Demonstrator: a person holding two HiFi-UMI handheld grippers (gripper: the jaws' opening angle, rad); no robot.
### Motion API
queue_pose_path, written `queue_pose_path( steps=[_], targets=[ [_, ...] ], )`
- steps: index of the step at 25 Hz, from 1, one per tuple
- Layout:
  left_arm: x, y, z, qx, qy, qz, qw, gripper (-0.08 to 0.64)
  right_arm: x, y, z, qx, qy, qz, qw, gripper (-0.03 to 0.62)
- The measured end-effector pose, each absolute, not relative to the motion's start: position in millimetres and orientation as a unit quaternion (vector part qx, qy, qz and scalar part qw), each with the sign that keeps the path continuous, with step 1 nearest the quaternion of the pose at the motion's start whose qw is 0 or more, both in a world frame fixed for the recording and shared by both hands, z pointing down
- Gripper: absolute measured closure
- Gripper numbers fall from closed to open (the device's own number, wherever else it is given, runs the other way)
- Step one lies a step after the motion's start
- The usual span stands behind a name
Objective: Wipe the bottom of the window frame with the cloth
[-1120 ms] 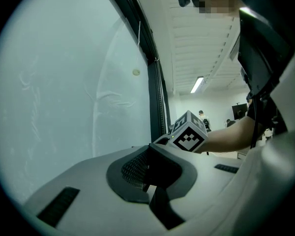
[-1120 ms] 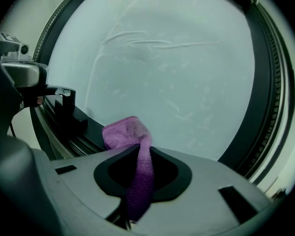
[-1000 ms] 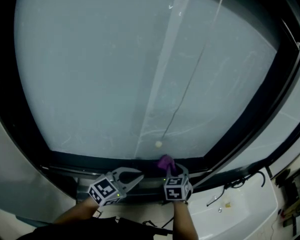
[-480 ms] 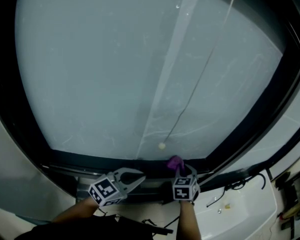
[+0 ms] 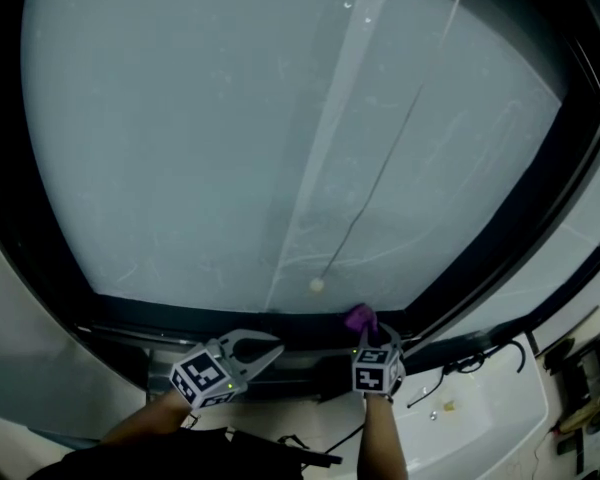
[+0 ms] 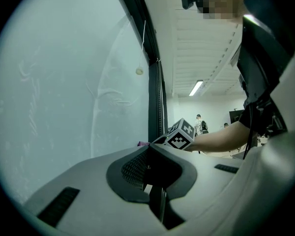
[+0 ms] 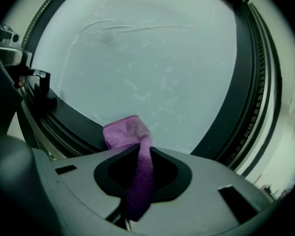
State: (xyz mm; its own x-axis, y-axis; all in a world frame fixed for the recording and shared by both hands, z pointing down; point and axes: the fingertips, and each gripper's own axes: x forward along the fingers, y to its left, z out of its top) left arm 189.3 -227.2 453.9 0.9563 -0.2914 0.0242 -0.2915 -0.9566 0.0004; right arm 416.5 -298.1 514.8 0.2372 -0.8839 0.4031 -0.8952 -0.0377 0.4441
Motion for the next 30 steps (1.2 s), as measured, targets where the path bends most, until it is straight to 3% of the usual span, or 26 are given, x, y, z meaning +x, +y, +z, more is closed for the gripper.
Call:
queue_pose_path(
  steps=[30],
  targets=[
    [191, -231, 457, 0.986, -0.168, 0.018, -0.008, 0.558, 515, -296, 517, 0.763, -0.547, 0.032, 0.343, 0.523]
  ],
)
